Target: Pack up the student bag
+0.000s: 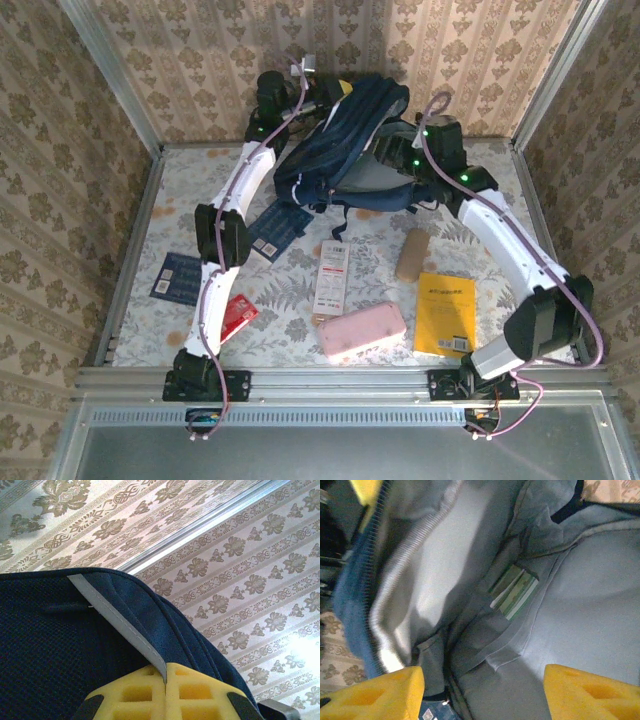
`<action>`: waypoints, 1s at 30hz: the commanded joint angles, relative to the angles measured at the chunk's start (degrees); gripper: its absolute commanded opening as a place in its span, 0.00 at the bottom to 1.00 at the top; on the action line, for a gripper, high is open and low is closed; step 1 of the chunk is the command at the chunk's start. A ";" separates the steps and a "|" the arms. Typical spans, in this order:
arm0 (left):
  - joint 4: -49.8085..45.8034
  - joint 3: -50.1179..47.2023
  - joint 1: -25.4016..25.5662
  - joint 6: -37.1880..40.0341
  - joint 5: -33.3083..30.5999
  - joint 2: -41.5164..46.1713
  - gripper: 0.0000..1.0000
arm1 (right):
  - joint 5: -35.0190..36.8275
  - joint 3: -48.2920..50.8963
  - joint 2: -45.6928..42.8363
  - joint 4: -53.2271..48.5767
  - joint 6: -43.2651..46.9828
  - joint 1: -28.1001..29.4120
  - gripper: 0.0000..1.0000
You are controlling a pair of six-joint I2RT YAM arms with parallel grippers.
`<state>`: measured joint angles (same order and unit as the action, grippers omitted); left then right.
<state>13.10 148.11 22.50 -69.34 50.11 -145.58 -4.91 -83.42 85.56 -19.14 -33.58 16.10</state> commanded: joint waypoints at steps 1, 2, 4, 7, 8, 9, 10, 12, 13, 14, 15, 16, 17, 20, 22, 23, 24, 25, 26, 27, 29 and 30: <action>8.69 0.78 0.07 -0.80 -1.33 0.82 0.00 | 1.13 4.56 -2.22 -0.09 -2.00 -2.85 0.57; 8.77 0.64 0.17 -0.86 -1.22 0.82 0.00 | 1.09 5.34 -2.07 0.46 -3.39 -3.72 0.53; 8.74 0.11 0.43 -0.89 -0.99 1.14 0.00 | -2.63 6.77 -1.10 3.51 -7.04 -5.96 0.43; 8.47 -1.39 0.81 -0.22 -0.73 2.36 0.00 | -8.14 6.37 0.83 6.23 -9.83 -8.43 0.28; 8.13 -1.86 0.88 0.22 -0.67 2.79 0.00 | -8.79 6.27 0.75 6.78 -9.35 -8.54 0.25; 7.41 -2.19 1.01 0.96 -0.61 3.24 0.00 | -8.20 6.17 0.09 6.57 -8.18 -8.31 0.20; 6.73 -2.45 1.14 1.72 -0.58 3.66 0.00 | -5.73 6.33 -1.07 5.42 -7.24 -7.92 0.16; 5.36 -2.57 1.39 3.24 -0.53 3.83 0.00 | -1.62 7.99 -4.22 4.36 -5.49 -7.28 0.15; 4.79 -2.63 1.40 3.85 -0.49 3.89 0.00 | 0.58 8.88 -5.42 3.50 -4.88 -7.06 0.16; 4.65 -2.81 1.54 4.13 -0.54 3.78 0.00 | 2.82 9.75 -8.69 1.98 -4.34 -6.80 0.20; 4.65 -2.96 1.52 4.37 -0.69 3.63 0.00 | 4.15 10.37 -10.39 0.23 -3.94 -6.57 0.23; 4.73 -2.87 1.49 4.30 -0.79 3.24 0.00 | 5.27 11.04 -12.43 -2.43 -3.61 -6.29 0.27; 4.97 -2.77 1.51 4.09 -0.88 2.84 0.00 | 6.00 11.39 -13.55 -4.41 -3.64 -6.03 0.28; 7.14 -2.74 1.58 2.07 -1.21 1.25 0.00 | 9.25 13.47 -17.85 -13.27 -3.35 -4.54 0.37; 8.24 -2.65 1.54 1.03 -1.24 0.45 0.00 | 10.31 14.52 -19.23 -19.19 -3.50 -4.03 0.45; 8.61 -2.61 1.41 0.60 -1.23 0.24 0.00 | 10.40 15.43 -19.86 -21.55 -3.73 -3.81 0.49; 9.13 -2.65 1.36 0.25 -1.20 0.13 0.00 | 10.09 16.49 -20.20 -23.19 -3.84 -3.58 0.52; 9.63 -2.65 1.36 -0.12 -1.15 -0.04 0.00 | 9.74 17.76 -20.34 -24.65 -4.09 -3.15 0.56; 9.91 -2.65 1.24 -0.26 -1.07 -0.10 0.00 | 9.34 18.75 -20.14 -25.20 -4.35 -2.79 0.58; 10.01 -2.65 1.24 -0.35 -0.99 -0.08 0.00 | 8.19 20.39 -19.48 -25.28 -4.45 -2.04 0.61; 10.06 -2.65 1.14 -0.19 -0.71 0.11 0.00 | 7.19 22.53 -16.80 -24.73 -4.92 -0.18 0.63; 10.07 -2.74 1.14 -0.05 -0.47 0.20 0.00 | 6.53 23.53 -15.40 -23.47 -4.83 0.77 0.63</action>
<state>15.11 144.49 24.71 -69.08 50.37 -145.93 2.72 -63.09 66.41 -38.50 -37.91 14.48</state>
